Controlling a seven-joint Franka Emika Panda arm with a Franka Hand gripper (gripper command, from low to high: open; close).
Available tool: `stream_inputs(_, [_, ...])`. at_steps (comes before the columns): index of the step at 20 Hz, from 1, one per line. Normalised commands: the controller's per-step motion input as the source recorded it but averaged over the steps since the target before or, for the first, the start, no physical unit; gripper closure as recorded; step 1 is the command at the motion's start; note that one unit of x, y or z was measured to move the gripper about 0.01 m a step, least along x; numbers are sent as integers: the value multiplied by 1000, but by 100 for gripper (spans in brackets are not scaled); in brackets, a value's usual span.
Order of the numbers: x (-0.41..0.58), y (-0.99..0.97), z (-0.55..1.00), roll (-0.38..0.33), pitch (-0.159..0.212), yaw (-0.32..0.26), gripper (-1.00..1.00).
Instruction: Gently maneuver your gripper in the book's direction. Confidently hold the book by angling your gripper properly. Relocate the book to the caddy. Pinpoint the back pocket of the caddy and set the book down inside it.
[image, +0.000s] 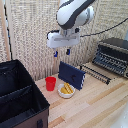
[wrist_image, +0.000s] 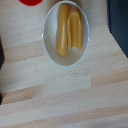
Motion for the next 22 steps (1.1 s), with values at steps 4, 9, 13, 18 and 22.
stream_inputs(4, [232, -751, -243, 67, -5, 111, -100])
stream_inputs(9, [281, -769, -247, 70, -6, 151, -100])
stream_inputs(13, [291, -622, -233, 63, -4, 151, -100])
stream_inputs(18, [251, -385, -265, 33, 0, 106, -100])
stream_inputs(22, [206, -280, -309, 33, 12, -11, -100])
